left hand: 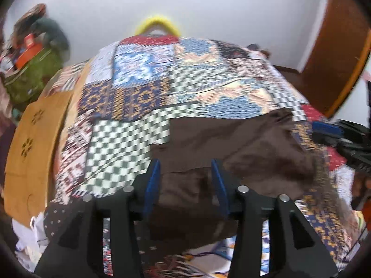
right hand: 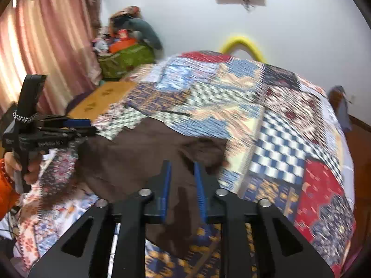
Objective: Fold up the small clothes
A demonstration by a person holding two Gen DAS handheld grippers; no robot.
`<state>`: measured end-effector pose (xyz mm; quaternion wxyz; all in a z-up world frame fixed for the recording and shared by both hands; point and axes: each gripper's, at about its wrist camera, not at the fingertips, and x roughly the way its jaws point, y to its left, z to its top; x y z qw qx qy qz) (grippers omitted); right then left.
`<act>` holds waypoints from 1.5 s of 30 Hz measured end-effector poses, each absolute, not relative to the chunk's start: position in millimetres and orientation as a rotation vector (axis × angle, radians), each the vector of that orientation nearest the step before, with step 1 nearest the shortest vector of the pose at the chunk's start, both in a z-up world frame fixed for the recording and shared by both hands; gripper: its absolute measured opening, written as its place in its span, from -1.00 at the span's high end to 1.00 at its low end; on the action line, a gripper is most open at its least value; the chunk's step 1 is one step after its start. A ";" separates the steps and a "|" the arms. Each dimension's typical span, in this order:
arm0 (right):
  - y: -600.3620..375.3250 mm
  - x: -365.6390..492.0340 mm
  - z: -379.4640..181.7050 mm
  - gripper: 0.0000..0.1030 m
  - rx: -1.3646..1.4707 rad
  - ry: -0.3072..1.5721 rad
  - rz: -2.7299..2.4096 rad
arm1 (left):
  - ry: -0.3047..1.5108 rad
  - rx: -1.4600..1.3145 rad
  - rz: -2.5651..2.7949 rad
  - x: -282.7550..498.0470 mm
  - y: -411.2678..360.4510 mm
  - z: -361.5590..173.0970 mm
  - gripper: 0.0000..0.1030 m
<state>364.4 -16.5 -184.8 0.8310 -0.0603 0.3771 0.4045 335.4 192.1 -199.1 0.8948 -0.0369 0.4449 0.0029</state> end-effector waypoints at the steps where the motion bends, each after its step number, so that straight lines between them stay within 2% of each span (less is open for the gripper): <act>1: -7.0 364.6 -186.9 0.45 -0.134 0.804 0.874 | 0.925 -0.077 -0.011 337.0 187.2 -199.3 0.06; 5: 22.9 374.7 -213.1 0.44 -0.160 0.866 0.888 | 0.979 -0.069 -0.018 350.2 175.9 -222.6 0.06; 10: 15.8 392.8 -231.6 0.44 -0.122 0.902 0.814 | 1.038 -0.067 0.063 358.8 193.0 -255.3 0.06; 18: -14.3 389.2 -214.6 0.40 -0.075 0.895 0.769 | 0.968 -0.175 0.124 338.5 232.8 -233.7 0.04; 19: -17.5 387.5 -211.5 0.37 -0.067 0.890 0.769 | 0.959 -0.184 0.134 333.3 237.8 -228.9 -0.07; 20: -20.7 385.7 -208.8 0.22 -0.060 0.887 0.765 | 0.956 -0.194 0.137 330.2 241.4 -225.9 -0.15; 21: -26.1 381.2 -205.2 0.00 -0.048 0.883 0.760 | 0.954 -0.205 0.138 326.8 244.9 -224.1 -0.31; 23: -30.8 379.0 -204.5 -0.22 -0.034 0.878 0.757 | 0.959 -0.232 0.127 319.7 249.6 -224.3 -0.46; 25: -33.2 376.4 -208.5 -0.27 -0.035 0.896 0.754 | 0.981 -0.270 0.101 313.7 250.7 -228.8 -0.57; 31: -26.5 378.6 -240.3 -0.30 -0.023 1.021 0.753 | 1.073 -0.365 0.030 317.0 238.1 -260.7 -0.57; 34: -19.3 382.8 -245.0 -0.31 -0.008 1.009 0.767 | 1.103 -0.418 0.008 327.8 236.4 -276.4 -0.57; 38: -8.9 393.2 -249.4 -0.34 0.034 1.020 0.801 | 1.097 -0.475 -0.035 344.7 237.3 -286.8 -0.50; 41: 0.9 397.1 -251.2 -0.23 0.032 1.009 0.811 | 1.081 -0.481 -0.053 351.6 236.9 -287.4 -0.23; 43: 5.2 398.1 -252.5 0.01 0.035 1.004 0.816 | 1.075 -0.498 -0.055 354.1 239.4 -288.4 0.02; 44: 5.5 397.9 -253.3 0.21 0.047 1.007 0.827 | 1.071 -0.506 -0.062 354.3 240.5 -288.4 0.09; 45: 7.0 398.3 -254.1 0.42 0.059 1.015 0.840 | 1.064 -0.515 -0.068 353.7 241.9 -287.5 0.29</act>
